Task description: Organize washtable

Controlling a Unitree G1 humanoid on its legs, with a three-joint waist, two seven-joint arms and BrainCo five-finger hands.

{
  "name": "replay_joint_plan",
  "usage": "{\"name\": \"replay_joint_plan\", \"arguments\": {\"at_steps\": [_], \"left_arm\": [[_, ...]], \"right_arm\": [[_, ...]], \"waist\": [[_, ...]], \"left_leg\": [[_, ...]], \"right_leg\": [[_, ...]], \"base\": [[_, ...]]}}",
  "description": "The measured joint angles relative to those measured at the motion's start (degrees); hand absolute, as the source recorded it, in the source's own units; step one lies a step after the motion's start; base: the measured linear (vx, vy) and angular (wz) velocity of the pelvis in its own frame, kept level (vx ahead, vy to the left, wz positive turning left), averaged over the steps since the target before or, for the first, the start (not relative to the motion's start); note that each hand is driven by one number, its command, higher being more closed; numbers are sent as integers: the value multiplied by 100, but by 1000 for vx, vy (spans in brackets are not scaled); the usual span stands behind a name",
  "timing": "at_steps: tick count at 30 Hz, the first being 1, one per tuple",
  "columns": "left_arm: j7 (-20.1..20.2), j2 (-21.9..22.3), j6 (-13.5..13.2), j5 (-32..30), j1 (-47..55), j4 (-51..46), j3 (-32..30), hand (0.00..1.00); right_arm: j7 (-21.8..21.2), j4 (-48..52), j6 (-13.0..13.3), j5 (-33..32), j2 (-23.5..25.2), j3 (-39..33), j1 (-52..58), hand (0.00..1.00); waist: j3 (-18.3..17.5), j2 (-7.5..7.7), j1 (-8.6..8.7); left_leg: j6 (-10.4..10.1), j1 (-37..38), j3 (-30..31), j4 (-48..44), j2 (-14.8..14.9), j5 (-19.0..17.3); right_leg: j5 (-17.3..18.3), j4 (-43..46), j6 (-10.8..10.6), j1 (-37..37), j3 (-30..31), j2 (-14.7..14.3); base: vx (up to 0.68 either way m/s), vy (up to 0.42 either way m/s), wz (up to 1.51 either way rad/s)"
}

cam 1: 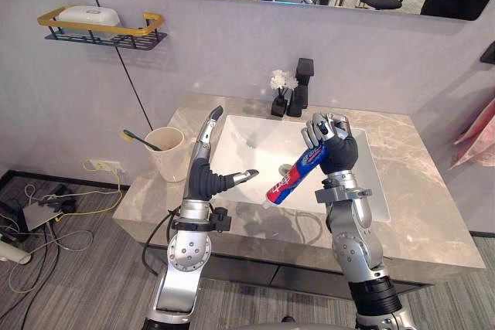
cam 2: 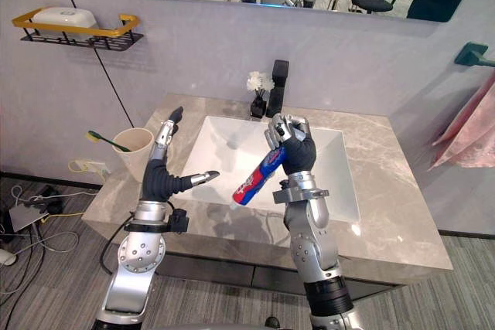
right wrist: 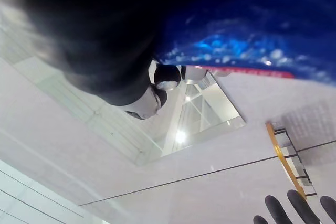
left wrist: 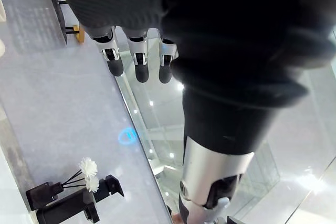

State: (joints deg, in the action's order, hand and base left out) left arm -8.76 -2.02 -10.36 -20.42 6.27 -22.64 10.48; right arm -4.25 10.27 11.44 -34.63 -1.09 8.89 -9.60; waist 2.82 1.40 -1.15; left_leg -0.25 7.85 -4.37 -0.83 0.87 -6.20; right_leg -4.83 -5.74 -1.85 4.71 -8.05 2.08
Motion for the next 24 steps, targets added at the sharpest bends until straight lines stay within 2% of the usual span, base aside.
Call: {"name": "replay_joint_plan", "arguments": {"at_steps": [5,13,16,18,24], "left_arm": [[1,1,0,185,69,36,-29,0],[-97,41,-8,605,183,-37,-509,0],[-262,106,-51,796,295,-389,-910,0],[-387,141,-176,986,558,-692,-1295,0],[-480,296,-339,1519,891,-888,-2251,0]], "right_arm": [[64,216,2,211,-2,-7,-21,100],[169,228,46,614,-48,-33,-409,100],[214,236,76,836,-48,-235,-466,100],[295,236,93,987,-55,-354,-576,100],[323,362,154,1111,-141,-604,-735,100]], "waist": [[0,0,-6],[4,-1,-29],[7,0,-114],[8,0,-142],[19,18,-307]], "left_leg": [[0,-4,-1,4,1,0],[-1,-1,56,61,-1,36],[-5,-9,122,82,0,52],[-5,-13,167,82,1,52],[-5,-21,303,95,-15,52]], "right_leg": [[2,-1,-3,1,0,-1],[14,0,-2,1,-58,2],[27,0,4,7,-122,2],[30,0,4,12,-152,3],[95,0,-54,83,-290,33]], "base": [[-21,0,0],[-9,0,4],[-9,-3,11],[-4,1,9],[-27,2,13]]}}
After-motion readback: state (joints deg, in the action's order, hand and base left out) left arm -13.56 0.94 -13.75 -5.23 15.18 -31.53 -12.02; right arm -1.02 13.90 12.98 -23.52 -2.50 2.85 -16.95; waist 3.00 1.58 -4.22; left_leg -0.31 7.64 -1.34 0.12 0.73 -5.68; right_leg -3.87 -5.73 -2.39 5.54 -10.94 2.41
